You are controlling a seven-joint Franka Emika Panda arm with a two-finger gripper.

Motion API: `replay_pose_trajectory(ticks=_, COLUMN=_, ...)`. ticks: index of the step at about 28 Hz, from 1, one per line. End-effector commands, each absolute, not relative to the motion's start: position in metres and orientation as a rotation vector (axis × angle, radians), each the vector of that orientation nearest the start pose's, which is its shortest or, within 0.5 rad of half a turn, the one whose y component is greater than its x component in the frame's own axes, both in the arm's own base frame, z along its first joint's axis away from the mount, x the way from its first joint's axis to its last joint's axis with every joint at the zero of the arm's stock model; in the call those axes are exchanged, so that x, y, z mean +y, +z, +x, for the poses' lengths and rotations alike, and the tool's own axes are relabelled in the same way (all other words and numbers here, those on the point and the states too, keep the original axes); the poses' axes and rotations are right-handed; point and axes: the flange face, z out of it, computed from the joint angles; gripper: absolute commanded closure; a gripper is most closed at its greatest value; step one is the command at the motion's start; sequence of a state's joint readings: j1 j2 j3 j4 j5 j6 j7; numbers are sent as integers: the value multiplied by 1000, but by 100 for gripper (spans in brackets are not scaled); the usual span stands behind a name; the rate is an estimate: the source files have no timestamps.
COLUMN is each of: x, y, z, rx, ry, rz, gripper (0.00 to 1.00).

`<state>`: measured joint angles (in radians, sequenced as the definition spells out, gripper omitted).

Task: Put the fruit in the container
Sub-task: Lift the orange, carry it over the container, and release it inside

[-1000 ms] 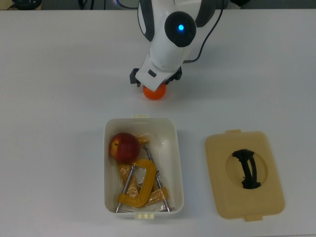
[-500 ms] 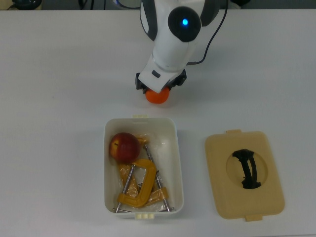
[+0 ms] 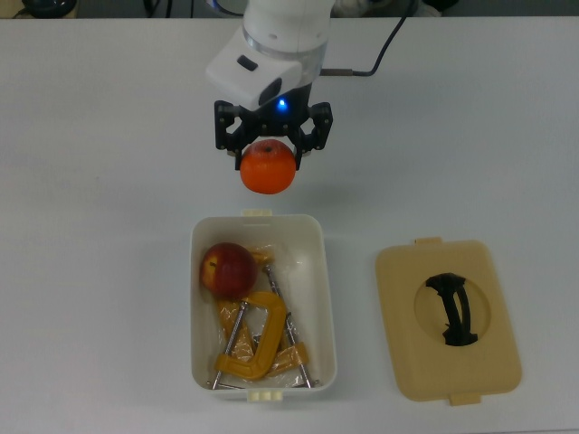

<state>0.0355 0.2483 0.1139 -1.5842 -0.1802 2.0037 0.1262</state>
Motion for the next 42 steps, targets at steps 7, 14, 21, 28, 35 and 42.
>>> replay_pose_trajectory(ticks=7, x=72, y=490, z=703, rx=124, ry=-749, rz=-3153, gripper=55)
replay_pose_trajectory(ticks=14, x=73, y=468, z=710, rx=142, ry=-768, rz=-3192, gripper=22)
replay_pose_trajectory(ticks=21, x=73, y=474, z=708, rx=155, ry=-768, rz=-3186, gripper=0)
replay_pose_trajectory(ticks=28, x=69, y=490, z=695, rx=185, ry=-678, rz=-3227, gripper=0)
replay_pose_trajectory(ticks=35, x=73, y=499, z=653, rx=120, ry=-331, rz=-3324, gripper=0)
replay_pose_trajectory(ticks=42, x=73, y=528, z=608, rx=155, ry=-12, rz=-3253, gripper=0)
